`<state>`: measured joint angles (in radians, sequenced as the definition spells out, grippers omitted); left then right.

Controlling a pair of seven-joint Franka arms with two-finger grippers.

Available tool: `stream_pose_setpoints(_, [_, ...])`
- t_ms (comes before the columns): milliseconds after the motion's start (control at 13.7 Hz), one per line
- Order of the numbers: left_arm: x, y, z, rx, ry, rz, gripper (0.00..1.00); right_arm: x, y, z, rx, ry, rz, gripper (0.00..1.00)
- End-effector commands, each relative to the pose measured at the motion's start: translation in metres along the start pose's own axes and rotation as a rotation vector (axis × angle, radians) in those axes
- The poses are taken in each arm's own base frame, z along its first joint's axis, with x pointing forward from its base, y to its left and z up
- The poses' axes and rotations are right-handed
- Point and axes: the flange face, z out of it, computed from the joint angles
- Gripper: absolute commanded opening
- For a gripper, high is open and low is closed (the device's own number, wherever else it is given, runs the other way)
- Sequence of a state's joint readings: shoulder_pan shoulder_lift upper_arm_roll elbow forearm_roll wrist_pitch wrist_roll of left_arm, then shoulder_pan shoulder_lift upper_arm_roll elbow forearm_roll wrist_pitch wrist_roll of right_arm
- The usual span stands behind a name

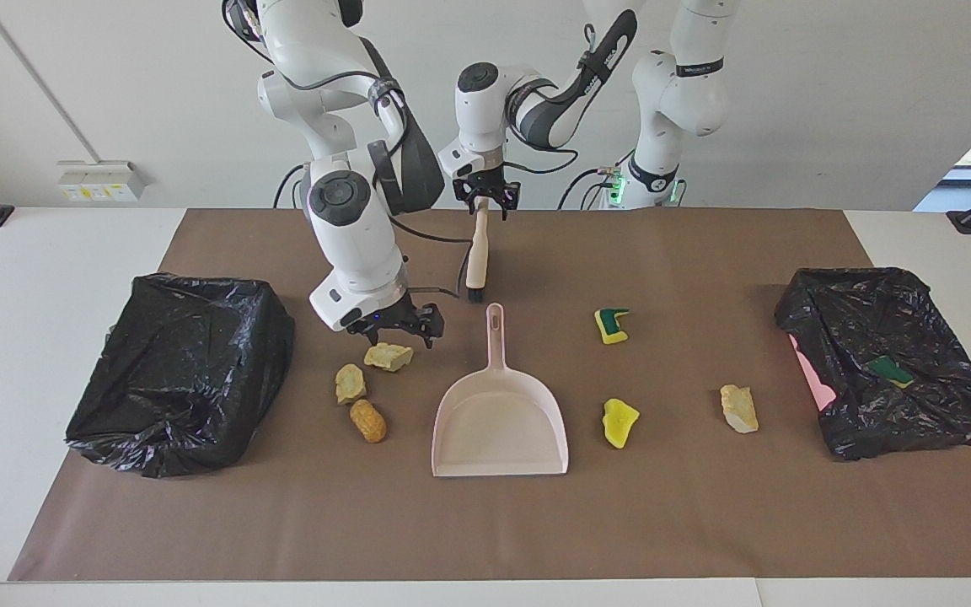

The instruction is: Sweep and dump trash in bin

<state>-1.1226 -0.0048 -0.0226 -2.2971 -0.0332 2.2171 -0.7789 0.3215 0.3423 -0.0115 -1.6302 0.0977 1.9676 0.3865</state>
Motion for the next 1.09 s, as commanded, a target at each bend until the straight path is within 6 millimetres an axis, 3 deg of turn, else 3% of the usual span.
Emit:
stream_pose_setpoints(0, [-0.005, -0.001, 0.004, -0.016, -0.007, -0.017, 0.39, -0.006, 0.000, -0.002, 0.027, 0.008, -0.002, 1.00])
stream_pose_setpoints(73, [-0.004, 0.000, 0.003, -0.020, -0.007, -0.017, 0.17, -0.006, 0.001, -0.002, 0.025, 0.007, -0.002, 1.00])
stream_pose_setpoints(146, [-0.004, 0.000, 0.003, -0.017, -0.010, -0.014, 0.02, -0.006, 0.000, -0.002, 0.026, 0.008, -0.005, 1.00])
stream_pose_setpoints(292, [0.000, -0.005, -0.007, -0.023, -0.009, -0.021, 0.00, -0.006, 0.000, -0.002, 0.026, 0.008, -0.005, 1.00])
stream_pose_setpoints(510, [0.000, -0.024, -0.028, 0.027, -0.049, -0.025, 0.00, -0.013, -0.021, -0.005, 0.020, 0.018, -0.041, 1.00])
stream_pose_setpoints(656, [0.017, -0.058, -0.045, 0.063, -0.050, -0.039, 0.00, -0.011, -0.028, -0.012, 0.027, 0.039, -0.050, 1.00])
stream_pose_setpoints(802, [0.024, -0.089, -0.049, 0.145, -0.093, -0.037, 0.00, -0.013, -0.044, -0.018, 0.038, 0.050, -0.072, 1.00])
stream_pose_setpoints(1020, [0.054, -0.154, -0.058, 0.151, -0.127, -0.121, 0.00, -0.029, -0.091, 0.009, 0.017, 0.028, -0.136, 1.00])
